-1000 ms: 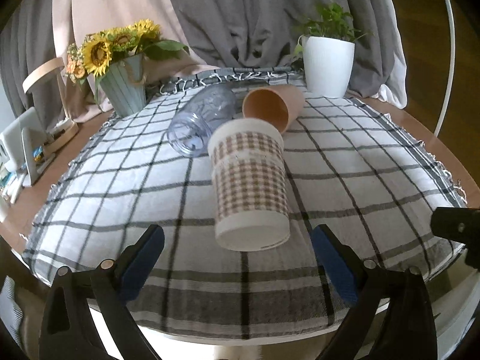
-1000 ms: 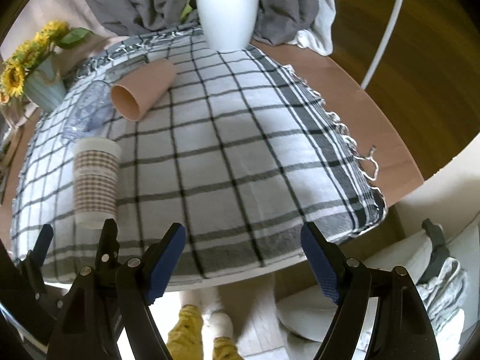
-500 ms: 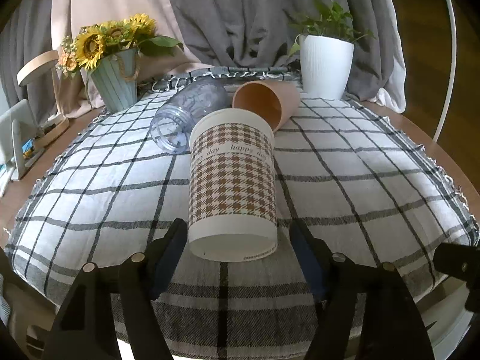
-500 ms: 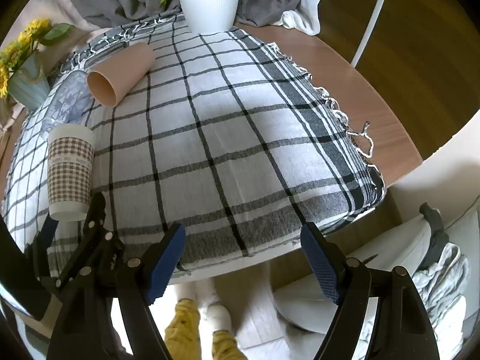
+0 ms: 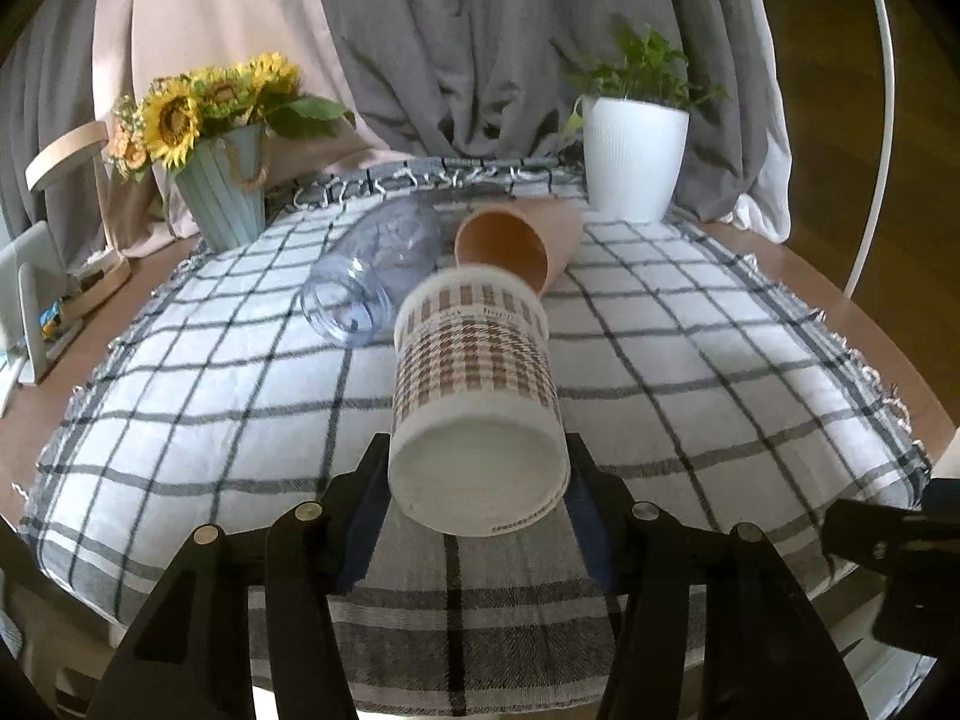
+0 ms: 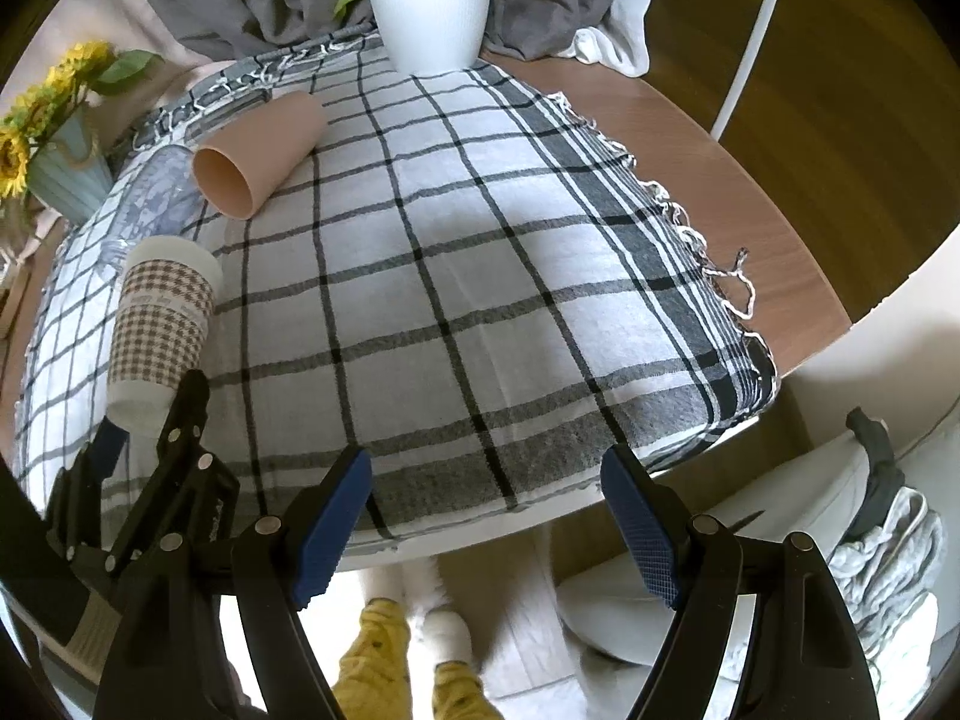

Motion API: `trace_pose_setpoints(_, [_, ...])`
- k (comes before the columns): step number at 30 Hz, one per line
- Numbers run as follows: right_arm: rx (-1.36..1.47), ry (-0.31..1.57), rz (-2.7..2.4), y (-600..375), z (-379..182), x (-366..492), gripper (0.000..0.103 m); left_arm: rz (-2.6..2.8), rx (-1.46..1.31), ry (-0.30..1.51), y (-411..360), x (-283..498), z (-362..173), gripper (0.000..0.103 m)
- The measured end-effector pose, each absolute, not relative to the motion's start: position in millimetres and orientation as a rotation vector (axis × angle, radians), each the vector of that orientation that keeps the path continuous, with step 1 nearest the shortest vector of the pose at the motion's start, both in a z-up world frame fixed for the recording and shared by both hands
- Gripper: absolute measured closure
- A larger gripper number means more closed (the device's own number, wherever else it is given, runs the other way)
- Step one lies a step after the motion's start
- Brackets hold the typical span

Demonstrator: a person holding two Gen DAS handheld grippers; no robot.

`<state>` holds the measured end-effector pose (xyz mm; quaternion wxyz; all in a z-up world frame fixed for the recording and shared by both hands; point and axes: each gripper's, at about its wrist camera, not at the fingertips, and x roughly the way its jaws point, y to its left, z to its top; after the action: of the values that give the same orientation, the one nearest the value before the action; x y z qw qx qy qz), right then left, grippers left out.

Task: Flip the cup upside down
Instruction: 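Turn the cup rim-down and lower it toward the cloth with the right gripper, then set the cup upside down on the cloth and open the right gripper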

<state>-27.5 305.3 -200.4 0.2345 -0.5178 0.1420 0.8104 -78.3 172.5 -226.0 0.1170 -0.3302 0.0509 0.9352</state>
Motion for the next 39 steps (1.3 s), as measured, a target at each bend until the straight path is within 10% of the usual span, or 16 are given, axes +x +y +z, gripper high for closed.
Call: trace_pose_setpoints(39, [-1.298, 0.436, 2.308, 306, -158, -68, 0.024, 2.676, -1.043, 0.139, 166, -138, -193, 0.043])
